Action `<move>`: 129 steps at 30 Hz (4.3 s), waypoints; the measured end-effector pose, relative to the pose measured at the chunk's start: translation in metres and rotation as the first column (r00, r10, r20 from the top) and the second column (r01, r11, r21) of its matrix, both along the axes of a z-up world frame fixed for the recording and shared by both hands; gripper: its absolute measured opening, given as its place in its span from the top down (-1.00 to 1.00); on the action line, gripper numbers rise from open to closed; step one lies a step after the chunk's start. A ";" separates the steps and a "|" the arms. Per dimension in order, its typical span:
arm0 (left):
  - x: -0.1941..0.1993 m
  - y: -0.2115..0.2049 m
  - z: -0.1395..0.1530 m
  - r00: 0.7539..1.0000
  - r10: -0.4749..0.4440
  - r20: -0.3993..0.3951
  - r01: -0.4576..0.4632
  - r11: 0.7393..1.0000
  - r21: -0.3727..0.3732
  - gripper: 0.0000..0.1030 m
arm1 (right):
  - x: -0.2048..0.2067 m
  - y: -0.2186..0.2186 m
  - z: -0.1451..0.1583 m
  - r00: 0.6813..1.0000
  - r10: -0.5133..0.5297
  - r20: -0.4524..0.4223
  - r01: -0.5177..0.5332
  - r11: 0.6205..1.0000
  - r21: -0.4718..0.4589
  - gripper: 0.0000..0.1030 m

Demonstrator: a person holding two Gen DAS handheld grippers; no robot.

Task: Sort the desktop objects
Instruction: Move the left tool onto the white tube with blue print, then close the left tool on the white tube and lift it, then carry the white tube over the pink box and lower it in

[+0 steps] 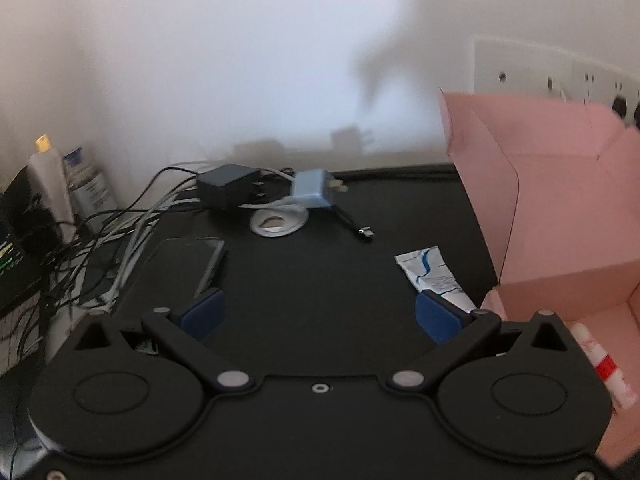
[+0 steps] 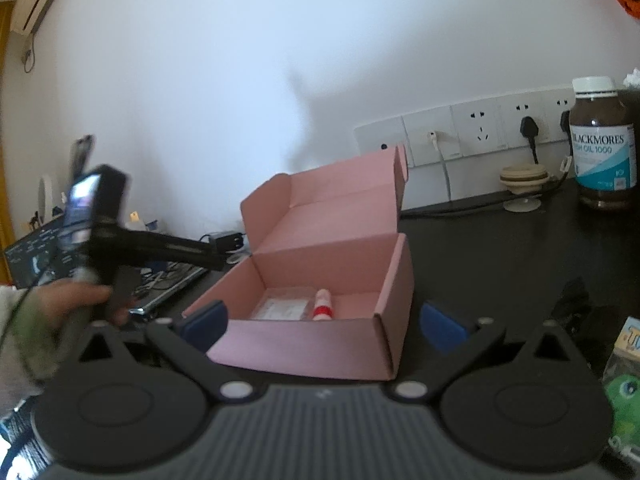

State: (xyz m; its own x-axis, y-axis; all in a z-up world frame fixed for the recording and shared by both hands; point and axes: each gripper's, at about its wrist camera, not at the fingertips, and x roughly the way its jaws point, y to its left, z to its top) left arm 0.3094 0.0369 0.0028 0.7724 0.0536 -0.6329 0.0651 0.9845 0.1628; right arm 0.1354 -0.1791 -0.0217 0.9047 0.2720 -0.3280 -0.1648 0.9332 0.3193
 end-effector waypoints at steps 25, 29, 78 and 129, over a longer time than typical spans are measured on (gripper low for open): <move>0.013 -0.016 -0.004 0.997 -0.065 -0.035 0.059 0.986 -0.156 -0.99 | 0.005 -0.008 -0.002 1.000 -0.019 0.008 0.018 0.998 0.067 -0.99; 0.025 -0.004 -0.009 0.998 -0.019 -0.056 0.009 0.985 -0.173 -0.99 | -0.004 -0.009 -0.001 0.998 -0.051 0.043 0.049 0.997 0.066 -0.99; 0.003 0.004 -0.027 0.977 -0.195 -0.081 0.179 0.968 -0.175 0.43 | 0.000 -0.016 -0.004 0.998 -0.041 0.038 0.038 0.997 0.060 -0.99; -0.068 0.025 -0.022 0.990 -0.123 -0.074 0.108 0.977 -0.182 0.50 | 0.045 -0.008 0.015 0.954 -0.199 -0.223 0.179 0.978 -0.105 -0.99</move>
State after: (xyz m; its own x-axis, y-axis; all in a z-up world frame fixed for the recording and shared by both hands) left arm 0.2413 0.0620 -0.0196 0.7100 -0.1512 -0.6878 0.1857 0.9823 -0.0242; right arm 0.1802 -0.1868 -0.0068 0.8337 0.0667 -0.5482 0.0862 0.9648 0.2485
